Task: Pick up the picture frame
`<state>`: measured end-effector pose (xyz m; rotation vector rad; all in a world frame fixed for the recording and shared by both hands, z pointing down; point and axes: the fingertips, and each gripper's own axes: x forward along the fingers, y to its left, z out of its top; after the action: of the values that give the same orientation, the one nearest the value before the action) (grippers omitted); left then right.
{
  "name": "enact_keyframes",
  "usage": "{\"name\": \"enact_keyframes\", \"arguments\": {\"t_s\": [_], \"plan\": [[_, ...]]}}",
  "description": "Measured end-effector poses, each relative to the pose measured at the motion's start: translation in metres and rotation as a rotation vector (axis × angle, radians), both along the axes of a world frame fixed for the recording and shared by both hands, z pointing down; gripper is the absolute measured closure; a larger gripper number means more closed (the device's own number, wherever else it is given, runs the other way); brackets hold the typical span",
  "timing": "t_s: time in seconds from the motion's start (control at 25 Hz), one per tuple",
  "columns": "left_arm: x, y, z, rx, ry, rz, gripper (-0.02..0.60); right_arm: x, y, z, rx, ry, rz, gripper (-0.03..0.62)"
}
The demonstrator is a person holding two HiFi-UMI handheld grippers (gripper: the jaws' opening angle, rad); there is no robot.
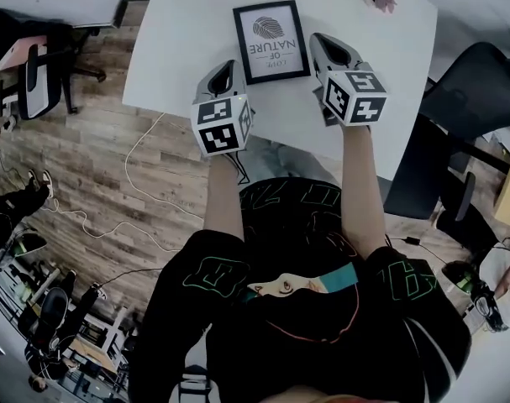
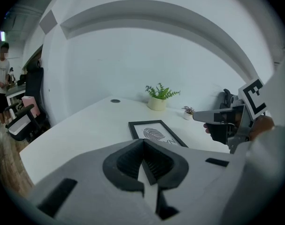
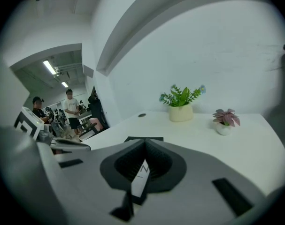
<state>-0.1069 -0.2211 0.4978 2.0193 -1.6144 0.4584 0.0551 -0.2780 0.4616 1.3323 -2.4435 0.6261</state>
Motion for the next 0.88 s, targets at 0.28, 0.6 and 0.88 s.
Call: {"name": "enact_keyframes", "arguments": {"t_s": [0.28,0.6,0.88], "plan": [[0.019,-0.023,0.016,-0.031,0.022,0.035,0.574,0.003,-0.012,0.026,-0.051,0.046,0.005,0.589],[0.013,-0.031,0.039,-0.086,-0.004,0.033,0.572,0.001,-0.018,0.052,-0.108,0.114,-0.002,0.589],[0.012,-0.039,0.053,-0.132,-0.013,0.036,0.503,-0.003,-0.022,0.070,-0.165,0.146,-0.025,0.553]]}}
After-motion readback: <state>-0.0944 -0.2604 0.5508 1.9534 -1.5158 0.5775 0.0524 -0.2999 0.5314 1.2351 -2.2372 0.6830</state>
